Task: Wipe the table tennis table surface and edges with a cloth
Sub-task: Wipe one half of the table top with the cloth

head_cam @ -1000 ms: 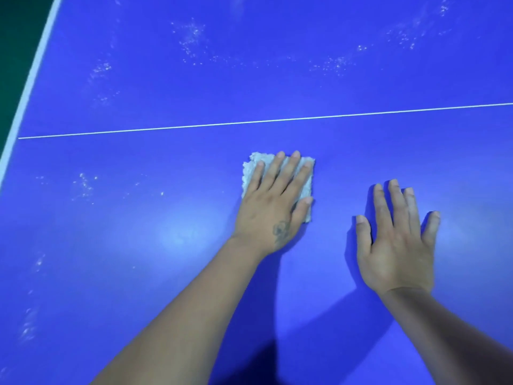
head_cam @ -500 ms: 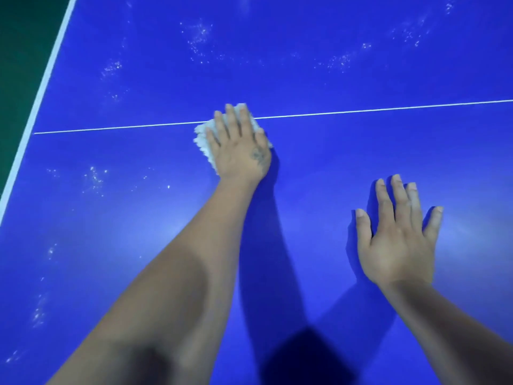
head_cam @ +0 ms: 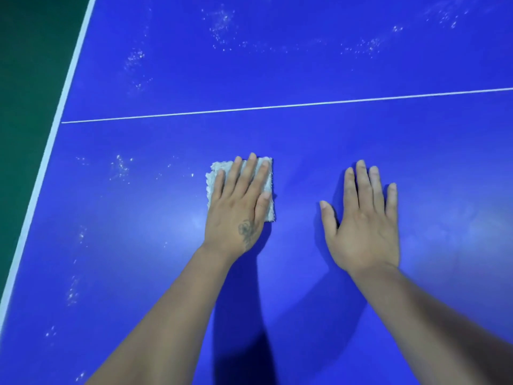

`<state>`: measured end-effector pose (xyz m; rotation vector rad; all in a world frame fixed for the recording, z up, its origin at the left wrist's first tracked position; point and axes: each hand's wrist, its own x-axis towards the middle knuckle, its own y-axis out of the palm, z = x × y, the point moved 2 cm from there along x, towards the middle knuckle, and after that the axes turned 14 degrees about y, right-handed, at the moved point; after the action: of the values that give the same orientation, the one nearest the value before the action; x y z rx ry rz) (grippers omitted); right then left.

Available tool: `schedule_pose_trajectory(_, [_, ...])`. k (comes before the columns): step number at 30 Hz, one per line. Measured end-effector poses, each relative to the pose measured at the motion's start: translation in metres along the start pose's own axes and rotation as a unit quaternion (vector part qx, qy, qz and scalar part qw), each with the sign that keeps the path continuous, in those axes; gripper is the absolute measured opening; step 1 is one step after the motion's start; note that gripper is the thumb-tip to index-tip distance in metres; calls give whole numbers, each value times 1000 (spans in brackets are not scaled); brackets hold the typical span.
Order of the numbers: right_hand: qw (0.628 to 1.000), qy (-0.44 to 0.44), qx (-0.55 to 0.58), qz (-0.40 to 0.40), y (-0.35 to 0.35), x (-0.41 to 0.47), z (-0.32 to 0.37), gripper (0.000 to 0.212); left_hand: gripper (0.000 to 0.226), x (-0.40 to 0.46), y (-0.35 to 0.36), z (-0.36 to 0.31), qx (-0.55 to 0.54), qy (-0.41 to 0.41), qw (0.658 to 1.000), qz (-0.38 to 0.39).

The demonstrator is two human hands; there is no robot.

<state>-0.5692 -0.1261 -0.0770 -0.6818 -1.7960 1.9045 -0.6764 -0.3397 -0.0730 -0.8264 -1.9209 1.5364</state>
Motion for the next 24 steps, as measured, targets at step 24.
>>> schedule_pose_trajectory(24, [999,12,22,-26,1,0,3,71,60,-8,3,-21,28,55,998,2])
